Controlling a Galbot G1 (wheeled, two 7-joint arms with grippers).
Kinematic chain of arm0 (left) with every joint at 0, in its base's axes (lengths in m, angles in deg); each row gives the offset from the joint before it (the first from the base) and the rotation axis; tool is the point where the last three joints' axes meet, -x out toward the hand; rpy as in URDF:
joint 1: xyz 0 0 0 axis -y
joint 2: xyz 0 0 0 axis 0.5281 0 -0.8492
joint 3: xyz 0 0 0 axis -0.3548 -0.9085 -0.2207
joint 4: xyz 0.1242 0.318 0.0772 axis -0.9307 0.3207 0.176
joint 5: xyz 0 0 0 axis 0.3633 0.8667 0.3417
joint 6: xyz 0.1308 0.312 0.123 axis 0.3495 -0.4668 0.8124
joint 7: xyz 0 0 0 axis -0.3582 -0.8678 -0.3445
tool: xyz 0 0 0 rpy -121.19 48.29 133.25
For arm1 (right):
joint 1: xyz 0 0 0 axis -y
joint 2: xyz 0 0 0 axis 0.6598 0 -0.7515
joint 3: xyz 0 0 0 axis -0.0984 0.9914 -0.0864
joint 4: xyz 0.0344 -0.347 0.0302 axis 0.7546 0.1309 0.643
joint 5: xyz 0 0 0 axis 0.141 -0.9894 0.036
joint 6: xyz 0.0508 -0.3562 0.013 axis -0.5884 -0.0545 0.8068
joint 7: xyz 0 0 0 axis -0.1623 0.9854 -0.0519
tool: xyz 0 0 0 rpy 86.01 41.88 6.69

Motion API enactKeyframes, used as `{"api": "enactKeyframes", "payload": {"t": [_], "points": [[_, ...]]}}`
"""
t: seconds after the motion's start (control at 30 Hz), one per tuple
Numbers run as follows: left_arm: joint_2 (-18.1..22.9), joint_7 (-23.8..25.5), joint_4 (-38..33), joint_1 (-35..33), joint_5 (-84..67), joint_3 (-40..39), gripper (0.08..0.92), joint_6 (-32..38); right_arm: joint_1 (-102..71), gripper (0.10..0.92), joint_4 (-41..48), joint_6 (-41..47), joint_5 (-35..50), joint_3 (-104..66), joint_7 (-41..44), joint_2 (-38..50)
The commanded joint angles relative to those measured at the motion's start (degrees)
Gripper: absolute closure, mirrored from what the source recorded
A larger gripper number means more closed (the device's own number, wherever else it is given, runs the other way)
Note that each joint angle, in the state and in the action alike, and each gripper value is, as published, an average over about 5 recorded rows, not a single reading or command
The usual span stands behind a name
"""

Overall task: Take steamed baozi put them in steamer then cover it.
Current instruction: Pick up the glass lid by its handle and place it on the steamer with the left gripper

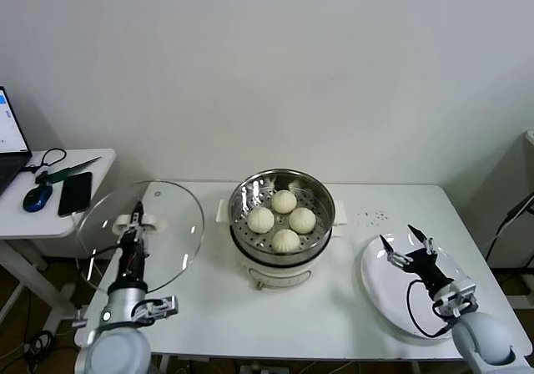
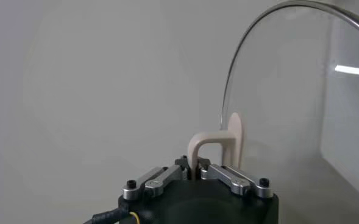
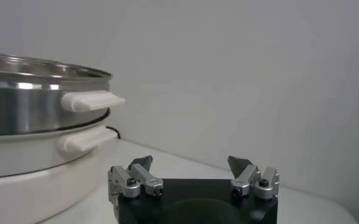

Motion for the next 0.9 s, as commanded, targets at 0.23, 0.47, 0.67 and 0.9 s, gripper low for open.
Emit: {"api": "enactKeyframes", "payload": {"t": [0.23, 0.47, 0.67, 0.9], "points": [[0.80, 27.00, 2.62, 27.89, 10.99, -29.50, 0.848, -16.35, 3.31, 0.203, 2.46, -0.29, -0.97, 1.18, 0.15, 1.99], [11.35, 27.85, 10.06, 33.87, 15.57, -34.88, 0.848, -16.35, 4.27, 0.203, 3.43, -0.60, -1.31, 1.43, 0.40, 2.87], [16.91, 26.06, 15.37, 35.08, 16.29, -36.67, 0.848, -16.35, 3.76, 0.203, 3.52, -0.98, -2.07, 1.24, 0.45, 2.23], [20.72, 23.39, 19.61, 35.11, 15.26, -38.34, 0.848, -16.35, 2.44, 0.203, 3.55, -1.35, -2.56, 0.29, 0.55, 1.68]]}}
